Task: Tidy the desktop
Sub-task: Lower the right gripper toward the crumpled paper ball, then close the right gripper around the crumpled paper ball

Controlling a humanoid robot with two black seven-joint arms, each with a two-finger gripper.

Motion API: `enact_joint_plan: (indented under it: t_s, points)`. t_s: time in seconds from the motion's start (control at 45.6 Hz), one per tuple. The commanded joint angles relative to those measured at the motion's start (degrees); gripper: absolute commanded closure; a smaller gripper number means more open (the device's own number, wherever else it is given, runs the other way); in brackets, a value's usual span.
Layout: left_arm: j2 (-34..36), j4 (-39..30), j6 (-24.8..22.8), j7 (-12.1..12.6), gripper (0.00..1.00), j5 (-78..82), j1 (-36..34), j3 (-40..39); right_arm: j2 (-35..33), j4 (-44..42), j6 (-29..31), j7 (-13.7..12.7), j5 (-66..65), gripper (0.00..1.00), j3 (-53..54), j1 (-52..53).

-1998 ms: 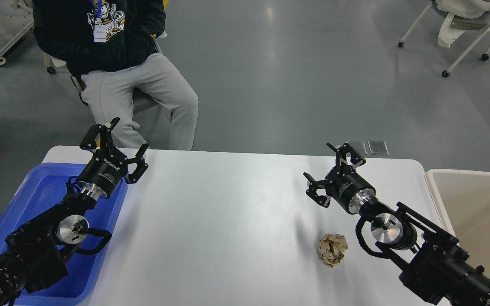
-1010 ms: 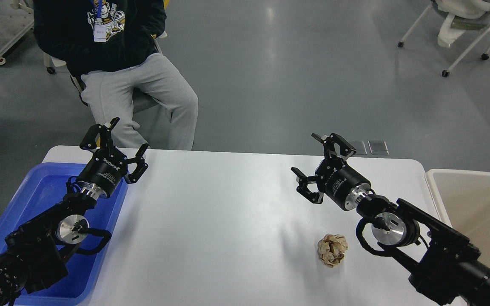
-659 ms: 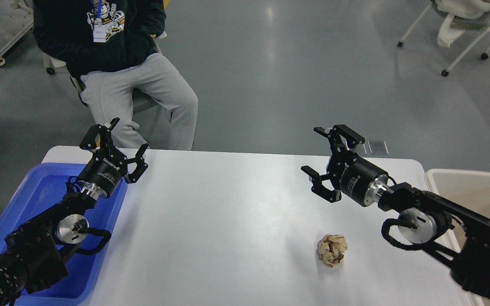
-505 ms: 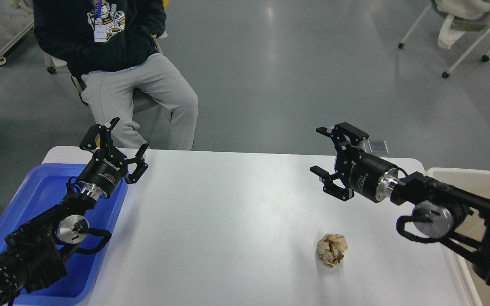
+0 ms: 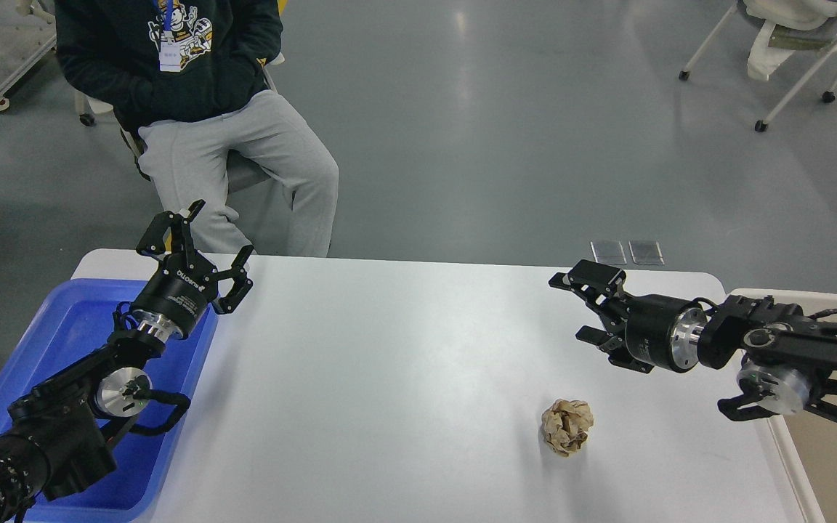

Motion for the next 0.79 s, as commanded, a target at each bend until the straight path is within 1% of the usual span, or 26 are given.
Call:
enact_joint_plan:
  t_s: [0.0, 0.11, 0.307, 0.417, 0.527, 0.768]
  points:
    - [0.0, 0.0, -0.1, 0.0, 0.00, 0.0, 0.0, 0.0, 0.7, -0.1, -8.4, 0.0, -14.0, 0.00, -15.2, 1.7]
    - [0.0, 0.0, 0.0, 0.0, 0.00, 0.0, 0.0, 0.0, 1.6, -0.5, -11.3, 0.0, -17.2, 0.00, -16.1, -0.1]
    - [0.0, 0.0, 0.0, 0.0, 0.00, 0.0, 0.0, 0.0, 6.2, -2.4, -16.6, 0.2, -18.2, 0.00, -16.3, -2.8]
    - [0.0, 0.0, 0.0, 0.0, 0.00, 0.0, 0.0, 0.0, 9.3, -4.2, -17.7, 0.2, -18.1, 0.00, -16.3, -4.3]
    - [0.0, 0.0, 0.0, 0.0, 0.00, 0.0, 0.0, 0.0, 11.9, -7.7, -18.7, 0.3, -18.2, 0.00, -16.3, -5.9]
    - [0.0, 0.0, 0.0, 0.0, 0.00, 0.0, 0.0, 0.0, 14.5, -10.5, -20.3, 0.5, -18.6, 0.00, -16.6, -7.4]
